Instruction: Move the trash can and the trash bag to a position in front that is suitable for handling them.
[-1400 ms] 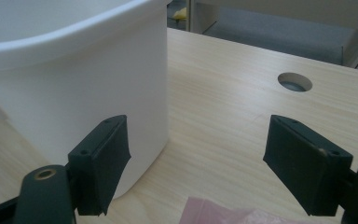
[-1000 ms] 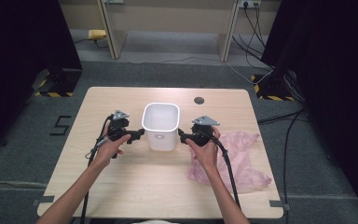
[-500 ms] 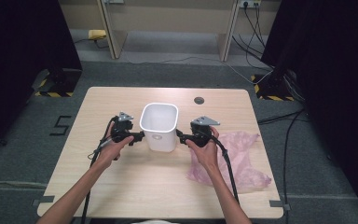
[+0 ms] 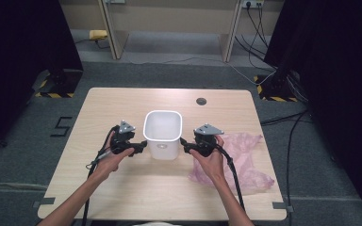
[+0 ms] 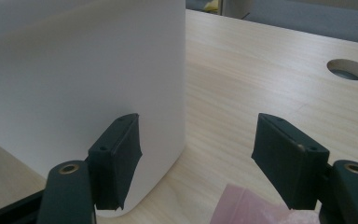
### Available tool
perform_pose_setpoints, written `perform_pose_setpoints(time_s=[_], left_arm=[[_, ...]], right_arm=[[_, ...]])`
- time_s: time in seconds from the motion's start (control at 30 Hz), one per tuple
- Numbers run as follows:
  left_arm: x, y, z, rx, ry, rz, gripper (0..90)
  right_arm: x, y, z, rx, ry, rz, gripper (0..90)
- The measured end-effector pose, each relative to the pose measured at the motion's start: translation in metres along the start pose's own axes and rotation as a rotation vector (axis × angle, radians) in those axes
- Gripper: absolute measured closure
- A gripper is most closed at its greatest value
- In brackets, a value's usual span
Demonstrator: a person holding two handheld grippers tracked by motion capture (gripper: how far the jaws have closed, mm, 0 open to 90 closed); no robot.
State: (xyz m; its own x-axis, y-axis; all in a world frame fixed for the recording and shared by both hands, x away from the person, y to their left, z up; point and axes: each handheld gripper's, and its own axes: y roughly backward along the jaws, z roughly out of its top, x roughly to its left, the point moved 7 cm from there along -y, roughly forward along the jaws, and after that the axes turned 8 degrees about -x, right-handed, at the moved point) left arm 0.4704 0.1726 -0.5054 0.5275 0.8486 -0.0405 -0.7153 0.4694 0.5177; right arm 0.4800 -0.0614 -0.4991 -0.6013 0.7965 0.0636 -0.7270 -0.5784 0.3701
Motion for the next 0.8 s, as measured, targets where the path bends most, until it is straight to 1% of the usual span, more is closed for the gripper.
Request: perform_pose_setpoints(time_s=[0.07,0.17,0.2,0.23,0.27,0.3,0.33,0.37,0.4,0.43,0.47,0.5,0.53,0.57,0.63,0.67,0.7,0.73,0.77,0.8], left_arm=[[-0.005,0.006,-0.002,-0.002,-0.007,-0.011,31.2],[-0.009,0.010,-0.004,-0.007,-0.012,-0.017,31.2],[-0.010,0.013,-0.004,-0.012,-0.019,-0.024,28.6],[-0.010,0.013,-0.004,-0.012,-0.019,-0.024,21.7],[-0.008,0.014,-0.004,-0.013,-0.012,-0.022,21.7],[-0.006,0.014,-0.003,-0.021,0.001,-0.017,14.3],[-0.002,0.014,-0.002,-0.030,0.011,-0.008,17.7],[0.010,0.009,-0.002,-0.030,0.034,0.036,14.5],[0.017,0.006,-0.001,-0.039,0.056,0.060,15.7],[0.017,0.006,-0.001,-0.039,0.056,0.060,15.3],[0.028,-0.002,0.001,-0.055,0.097,0.085,15.3],[0.028,-0.002,0.001,-0.055,0.097,0.085,15.3],[0.036,-0.010,0.003,-0.067,0.119,0.097,15.3],[0.036,-0.010,0.003,-0.067,0.119,0.097,15.3],[0.038,-0.017,0.005,-0.073,0.135,0.099,15.3],[0.036,-0.022,0.008,-0.075,0.144,0.085,15.3],[0.036,-0.022,0.008,-0.075,0.144,0.085,15.3],[0.033,-0.023,0.009,-0.079,0.143,0.081,15.3],[0.031,-0.024,0.010,-0.077,0.136,0.071,15.3],[0.028,-0.025,0.011,-0.078,0.134,0.061,15.3]], right_arm=[[0.002,0.006,-0.003,0.003,0.014,0.004,32.0],[0.004,0.009,-0.005,0.003,0.009,0.008,32.0],[0.006,0.013,-0.007,0.010,0.017,0.017,31.6],[0.006,0.013,-0.007,0.010,0.017,0.017,31.6],[0.007,0.014,-0.008,0.017,0.021,0.019,29.0],[0.005,0.014,-0.008,0.026,0.025,0.010,25.7],[-0.001,0.013,-0.007,0.027,0.017,-0.031,25.3],[-0.005,0.012,-0.005,0.021,-0.003,-0.042,25.1],[-0.009,0.009,-0.003,0.014,-0.026,-0.040,25.0],[-0.009,0.009,-0.003,0.014,-0.026,-0.040,25.0],[-0.016,0.001,0.000,0.005,-0.058,-0.034,25.0],[-0.016,0.001,0.000,0.005,-0.058,-0.034,25.0],[-0.024,-0.009,0.002,0.005,-0.071,-0.042,24.7],[-0.024,-0.009,0.002,0.005,-0.071,-0.042,24.7],[-0.029,-0.018,0.004,0.000,-0.086,-0.038,24.3],[-0.030,-0.024,0.005,0.009,-0.078,-0.022,23.2],[-0.030,-0.024,0.005,0.009,-0.078,-0.022,23.2],[-0.028,-0.028,0.006,0.011,-0.061,-0.010,22.8],[-0.028,-0.028,0.006,0.011,-0.061,-0.010,22.8],[-0.026,-0.029,0.006,0.011,-0.061,0.001,23.2]])
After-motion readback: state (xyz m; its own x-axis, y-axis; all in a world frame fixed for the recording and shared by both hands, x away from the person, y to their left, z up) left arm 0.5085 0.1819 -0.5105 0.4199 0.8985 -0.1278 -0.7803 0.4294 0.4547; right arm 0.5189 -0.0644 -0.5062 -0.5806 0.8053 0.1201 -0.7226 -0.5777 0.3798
